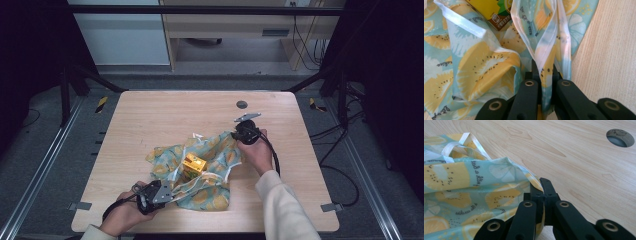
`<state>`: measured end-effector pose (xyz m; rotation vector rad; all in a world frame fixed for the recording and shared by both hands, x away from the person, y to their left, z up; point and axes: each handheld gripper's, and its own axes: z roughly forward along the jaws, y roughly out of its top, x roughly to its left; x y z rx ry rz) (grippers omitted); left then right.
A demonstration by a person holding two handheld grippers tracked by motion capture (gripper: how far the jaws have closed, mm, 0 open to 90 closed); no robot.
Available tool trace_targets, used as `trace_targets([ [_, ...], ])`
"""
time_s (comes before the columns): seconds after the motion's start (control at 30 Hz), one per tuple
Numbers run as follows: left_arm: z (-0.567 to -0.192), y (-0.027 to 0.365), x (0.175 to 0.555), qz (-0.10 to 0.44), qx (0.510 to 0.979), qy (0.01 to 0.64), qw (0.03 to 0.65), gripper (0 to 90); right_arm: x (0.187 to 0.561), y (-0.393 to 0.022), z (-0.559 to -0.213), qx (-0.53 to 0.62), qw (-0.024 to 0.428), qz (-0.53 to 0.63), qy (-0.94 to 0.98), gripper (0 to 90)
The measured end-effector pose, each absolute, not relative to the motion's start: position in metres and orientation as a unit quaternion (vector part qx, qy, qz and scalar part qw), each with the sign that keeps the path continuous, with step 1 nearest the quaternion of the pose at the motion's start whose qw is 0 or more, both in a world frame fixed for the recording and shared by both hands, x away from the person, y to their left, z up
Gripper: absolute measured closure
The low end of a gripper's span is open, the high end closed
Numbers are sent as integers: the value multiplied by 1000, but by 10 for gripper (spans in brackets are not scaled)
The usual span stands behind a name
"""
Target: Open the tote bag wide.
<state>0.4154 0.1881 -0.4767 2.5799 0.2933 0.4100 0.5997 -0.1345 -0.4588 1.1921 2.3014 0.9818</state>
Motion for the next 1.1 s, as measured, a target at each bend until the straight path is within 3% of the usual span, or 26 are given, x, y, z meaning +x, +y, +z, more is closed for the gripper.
trace_targets([
  [0.07,-476,189,416,152,949,108,256,900,599,-134,-459,424,184,348,816,900],
  [0.13,-475,190,415,158,942,117,271,844,597,-133,-458,423,178,356,814,897],
  [0.17,-470,191,413,169,935,118,289,739,592,-131,-453,416,177,364,814,813],
  [0.2,-470,191,413,169,935,118,289,677,592,-131,-453,416,177,364,814,813],
  [0.23,-465,191,411,181,926,123,309,588,586,-130,-445,410,186,373,811,673],
  [0.27,-462,191,410,172,918,124,335,540,583,-129,-441,410,186,376,810,597],
  [0.3,-462,191,410,172,918,124,335,494,583,-129,-441,410,186,376,810,597],
  [0.33,-455,193,410,194,908,137,344,458,574,-128,-430,412,195,377,806,437],
  [0.37,-455,193,410,194,908,137,344,433,574,-128,-430,412,195,377,806,437],
  [0.47,-446,198,410,207,892,158,369,360,552,-128,-414,391,208,392,807,319],
  [0.67,-435,202,411,207,874,177,401,297,530,-130,-408,375,199,400,812,304],
  [0.87,-413,203,419,222,846,222,431,298,507,-123,-419,364,187,391,824,304],
  [1.1,-418,196,454,216,859,279,371,316,492,-117,-432,363,177,380,832,260],
])
